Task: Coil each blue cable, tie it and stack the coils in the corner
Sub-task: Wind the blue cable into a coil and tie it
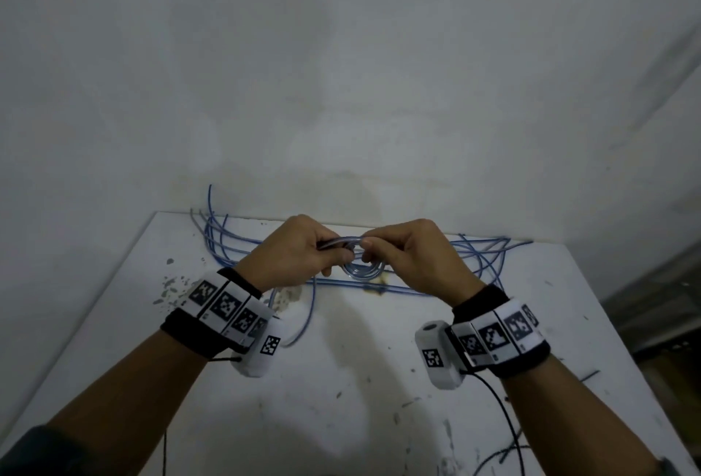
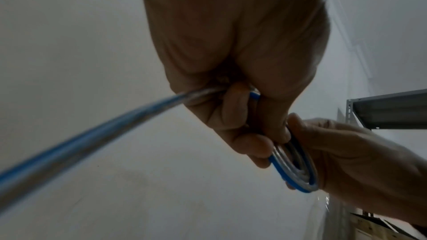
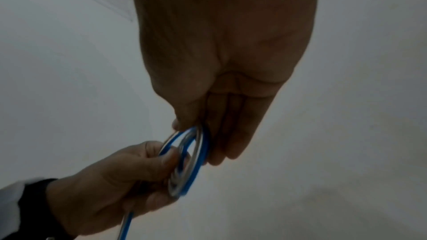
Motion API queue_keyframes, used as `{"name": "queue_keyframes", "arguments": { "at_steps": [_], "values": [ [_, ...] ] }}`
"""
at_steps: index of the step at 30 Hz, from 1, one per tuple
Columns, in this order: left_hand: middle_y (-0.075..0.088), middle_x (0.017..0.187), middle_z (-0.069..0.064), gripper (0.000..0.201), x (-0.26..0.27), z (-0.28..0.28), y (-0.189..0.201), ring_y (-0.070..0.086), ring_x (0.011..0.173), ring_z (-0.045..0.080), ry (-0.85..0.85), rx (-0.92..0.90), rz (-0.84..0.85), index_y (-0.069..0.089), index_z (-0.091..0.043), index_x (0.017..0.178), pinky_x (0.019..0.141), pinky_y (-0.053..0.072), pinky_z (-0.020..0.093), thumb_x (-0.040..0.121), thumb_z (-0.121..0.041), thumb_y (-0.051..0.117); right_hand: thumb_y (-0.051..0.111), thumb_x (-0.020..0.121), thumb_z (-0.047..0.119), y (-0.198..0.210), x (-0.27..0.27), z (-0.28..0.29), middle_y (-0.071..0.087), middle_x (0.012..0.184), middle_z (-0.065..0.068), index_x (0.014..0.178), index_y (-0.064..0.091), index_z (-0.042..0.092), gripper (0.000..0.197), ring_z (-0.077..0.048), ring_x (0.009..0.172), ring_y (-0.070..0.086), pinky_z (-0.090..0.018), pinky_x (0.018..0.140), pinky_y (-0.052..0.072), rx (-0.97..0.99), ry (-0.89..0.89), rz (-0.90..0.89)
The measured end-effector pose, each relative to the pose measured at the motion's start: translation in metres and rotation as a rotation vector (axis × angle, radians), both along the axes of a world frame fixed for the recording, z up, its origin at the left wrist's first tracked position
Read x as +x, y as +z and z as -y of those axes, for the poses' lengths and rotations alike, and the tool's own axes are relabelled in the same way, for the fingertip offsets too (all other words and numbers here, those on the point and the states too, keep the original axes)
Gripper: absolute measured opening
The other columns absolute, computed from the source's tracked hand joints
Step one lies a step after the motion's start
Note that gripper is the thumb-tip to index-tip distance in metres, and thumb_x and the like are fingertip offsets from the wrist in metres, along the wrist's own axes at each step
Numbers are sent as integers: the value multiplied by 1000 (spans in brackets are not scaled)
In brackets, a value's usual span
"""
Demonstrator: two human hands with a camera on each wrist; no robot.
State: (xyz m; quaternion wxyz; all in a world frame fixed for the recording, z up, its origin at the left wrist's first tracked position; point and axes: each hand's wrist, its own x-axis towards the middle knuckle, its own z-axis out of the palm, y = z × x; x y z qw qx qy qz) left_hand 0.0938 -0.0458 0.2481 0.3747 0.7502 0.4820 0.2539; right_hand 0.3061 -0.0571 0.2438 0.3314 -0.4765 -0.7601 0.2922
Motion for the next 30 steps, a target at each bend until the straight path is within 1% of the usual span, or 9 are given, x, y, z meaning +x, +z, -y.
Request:
{"name": "queue_keyframes", "arguments": {
  "at_steps": [4, 9, 13, 16, 19, 21, 23, 26, 30],
  "values": [
    [63, 51, -5, 22, -4, 1, -3, 47, 45, 2, 12, -38, 6, 76, -15, 66, 50, 34, 17, 85, -26, 76, 61, 97, 20, -16, -12, 8, 71, 67, 5, 73, 73, 15, 27, -19, 63, 66, -40, 67, 53, 59, -82, -125],
    [62, 50, -5, 22, -8, 3, -7, 47, 45, 3, 15, -63, -10, 74, -22, 64, 50, 36, 18, 86, -24, 75, 61, 97, 18, -26, -18, 15, 72, 68, 2, 78, 73, 13, 22, -21, 65, 67, -44, 67, 55, -21, -107, -220],
    [63, 56, 7, 17, -9, 2, -4, 50, 49, 8, -56, -85, -53, 78, -15, 75, 51, 38, 22, 87, -27, 74, 65, 95, 30, -11, -13, 14, 73, 69, 4, 79, 74, 24, 20, -14, 63, 67, -35, 65, 55, -124, 40, -40],
    [56, 55, 10, 15, -8, 1, 0, 44, 49, 11, -98, -91, -93, 77, -11, 76, 51, 35, 26, 86, -23, 75, 60, 97, 34, 2, -12, 6, 72, 69, 4, 75, 72, 18, 30, -20, 62, 64, -35, 62, 51, -166, 84, 120],
    [42, 52, 1, 26, -9, -5, 1, 36, 50, 11, -94, -63, -68, 71, -4, 69, 51, 29, 26, 85, -23, 76, 49, 102, 36, 0, -21, 6, 64, 70, 2, 75, 59, 20, 33, -19, 67, 57, -40, 65, 47, -66, 41, 210],
    [53, 56, 10, 23, -11, -7, 0, 43, 55, 13, -107, -62, -52, 74, -5, 74, 55, 33, 29, 84, -26, 76, 43, 104, 38, -3, -27, 10, 55, 66, 4, 70, 48, 23, 37, -16, 62, 50, -37, 61, 39, -67, 26, 211],
    [63, 65, 19, 17, -13, -5, -1, 48, 57, 13, -128, -59, -63, 77, -11, 77, 56, 37, 29, 83, -27, 77, 39, 105, 42, -2, -26, 12, 50, 63, 1, 66, 47, 19, 45, -14, 57, 44, -32, 58, 37, -216, 49, 89],
    [64, 62, 14, 13, -13, 1, -3, 45, 52, 9, -141, -31, -84, 76, -12, 75, 53, 36, 27, 84, -23, 78, 30, 103, 53, 12, -22, 14, 57, 65, 0, 65, 59, 15, 61, -12, 62, 54, -29, 65, 55, -518, 95, -77],
    [60, 59, 16, 20, -12, 0, -4, 43, 51, 10, -157, 35, -62, 74, -11, 71, 52, 34, 30, 84, -25, 76, 33, 101, 56, 17, -24, 12, 60, 62, 2, 64, 63, 13, 64, -16, 63, 59, -30, 68, 58, -548, 83, -95]
  ]
}}
